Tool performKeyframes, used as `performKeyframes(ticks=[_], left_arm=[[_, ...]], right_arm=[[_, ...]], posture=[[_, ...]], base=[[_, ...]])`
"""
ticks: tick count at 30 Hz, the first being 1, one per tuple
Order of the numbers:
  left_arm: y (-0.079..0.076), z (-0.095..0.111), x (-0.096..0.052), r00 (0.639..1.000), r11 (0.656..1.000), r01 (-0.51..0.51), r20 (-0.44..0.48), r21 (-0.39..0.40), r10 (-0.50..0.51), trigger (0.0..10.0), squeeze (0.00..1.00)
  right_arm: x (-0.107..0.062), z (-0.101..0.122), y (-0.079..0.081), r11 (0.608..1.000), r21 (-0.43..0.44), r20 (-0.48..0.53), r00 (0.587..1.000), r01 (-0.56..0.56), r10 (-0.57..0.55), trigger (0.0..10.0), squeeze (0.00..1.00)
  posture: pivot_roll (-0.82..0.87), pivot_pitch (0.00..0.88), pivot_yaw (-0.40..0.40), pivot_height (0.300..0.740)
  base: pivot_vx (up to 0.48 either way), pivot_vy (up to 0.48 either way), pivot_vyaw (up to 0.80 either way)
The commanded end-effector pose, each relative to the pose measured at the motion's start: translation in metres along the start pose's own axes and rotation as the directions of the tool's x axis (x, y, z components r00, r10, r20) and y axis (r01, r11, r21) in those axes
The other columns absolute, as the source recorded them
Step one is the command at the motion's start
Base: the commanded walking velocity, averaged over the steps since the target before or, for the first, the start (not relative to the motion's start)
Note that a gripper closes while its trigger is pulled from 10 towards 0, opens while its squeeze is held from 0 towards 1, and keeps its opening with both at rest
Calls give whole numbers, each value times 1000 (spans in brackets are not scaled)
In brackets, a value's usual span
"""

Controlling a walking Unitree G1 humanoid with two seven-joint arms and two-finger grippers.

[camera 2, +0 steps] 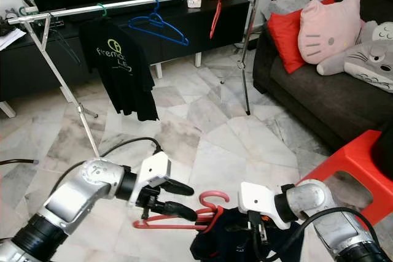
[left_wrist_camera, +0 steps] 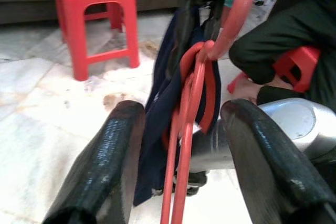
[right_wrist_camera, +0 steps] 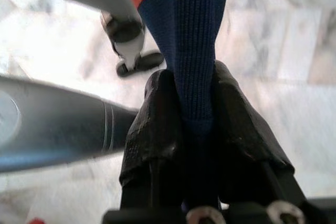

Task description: Hang hanger

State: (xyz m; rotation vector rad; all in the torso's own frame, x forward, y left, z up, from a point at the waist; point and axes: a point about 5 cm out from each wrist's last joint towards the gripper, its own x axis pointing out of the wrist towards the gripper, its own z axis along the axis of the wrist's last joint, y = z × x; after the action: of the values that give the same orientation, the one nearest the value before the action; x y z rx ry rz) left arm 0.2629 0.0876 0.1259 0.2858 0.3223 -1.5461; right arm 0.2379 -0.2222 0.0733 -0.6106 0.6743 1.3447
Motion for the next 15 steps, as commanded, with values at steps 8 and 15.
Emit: performKeyframes(ticks=[8,15], left_arm=[[26,-10,-38,951,950,-305,23,-72,308,10000,1000],[41,-29,-62,780,772,-614,20,-165,625,10000,0]], right_arm=[[-17,-10,-14,988,-1,-36,987,154,-154,0,0],[-33,-7,-44,905,34,-17,905,424,-424,0,0]], posture=[[-168,11,-20,740],[-163,17,-19,740]], base=[[0,0,0],[0,0,0]])
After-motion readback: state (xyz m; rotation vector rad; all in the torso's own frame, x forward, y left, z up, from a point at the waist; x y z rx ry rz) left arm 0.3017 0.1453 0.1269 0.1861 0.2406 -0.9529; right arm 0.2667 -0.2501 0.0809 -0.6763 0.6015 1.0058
